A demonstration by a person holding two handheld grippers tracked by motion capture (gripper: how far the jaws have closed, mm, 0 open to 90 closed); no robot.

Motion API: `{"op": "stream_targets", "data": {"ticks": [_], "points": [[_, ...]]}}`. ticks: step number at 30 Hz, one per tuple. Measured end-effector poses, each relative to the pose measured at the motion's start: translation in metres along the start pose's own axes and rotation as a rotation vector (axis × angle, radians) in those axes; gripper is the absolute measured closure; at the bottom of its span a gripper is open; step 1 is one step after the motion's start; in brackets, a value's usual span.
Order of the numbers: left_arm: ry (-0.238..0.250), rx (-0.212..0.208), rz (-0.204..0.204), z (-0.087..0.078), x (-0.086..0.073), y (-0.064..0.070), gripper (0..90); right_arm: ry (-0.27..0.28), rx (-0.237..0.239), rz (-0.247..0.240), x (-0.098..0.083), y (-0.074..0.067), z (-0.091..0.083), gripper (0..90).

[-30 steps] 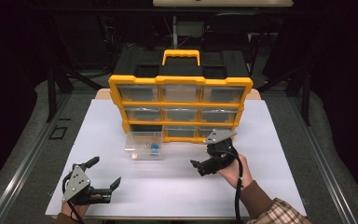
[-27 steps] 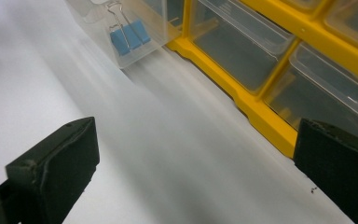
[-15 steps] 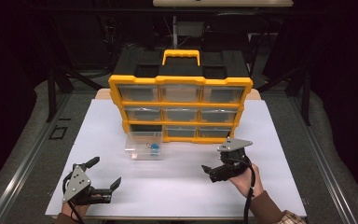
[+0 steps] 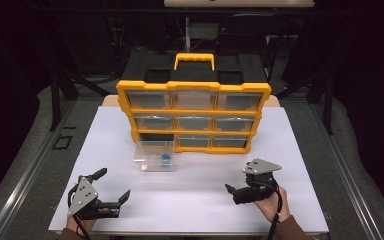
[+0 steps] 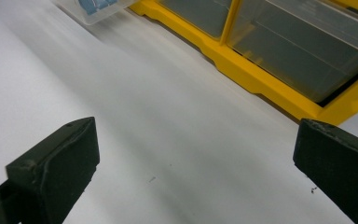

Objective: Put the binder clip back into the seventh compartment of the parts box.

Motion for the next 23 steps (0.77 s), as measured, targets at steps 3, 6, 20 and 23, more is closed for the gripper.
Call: {"op": "stream_targets", "data": {"ticks": [3, 6, 20, 23], "points": [[0.000, -0.001, -0.001, 0.000, 0.000, 0.000, 0.1, -0.001, -0.006, 0.000, -0.005, 0.000, -0.003, 0.0], [-0.003, -0.003, 0.000, 0.000, 0.000, 0.000, 0.0, 0.020, -0.017, 0.003, -0.009, 0.000, -0.008, 0.0], [-0.006, -0.007, 0.004, 0.001, 0.000, 0.001, 0.1, 0.110, -0.071, 0.041, -0.025, 0.003, -0.035, 0.0], [-0.005, -0.007, 0.004, 0.001, 0.000, 0.001, 0.0, 0.114, -0.072, 0.050, -0.027, 0.005, -0.037, 0.0]]}}
Point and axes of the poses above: each handheld gripper's, and its own axes: z roughly forward along the jaws, x roughly out of its top, y roughly to its right, the point moved 3 cm from there along z, roughly forward along the jaws, and after that the axes turned 5 degrees about y, right-handed, at the moved point
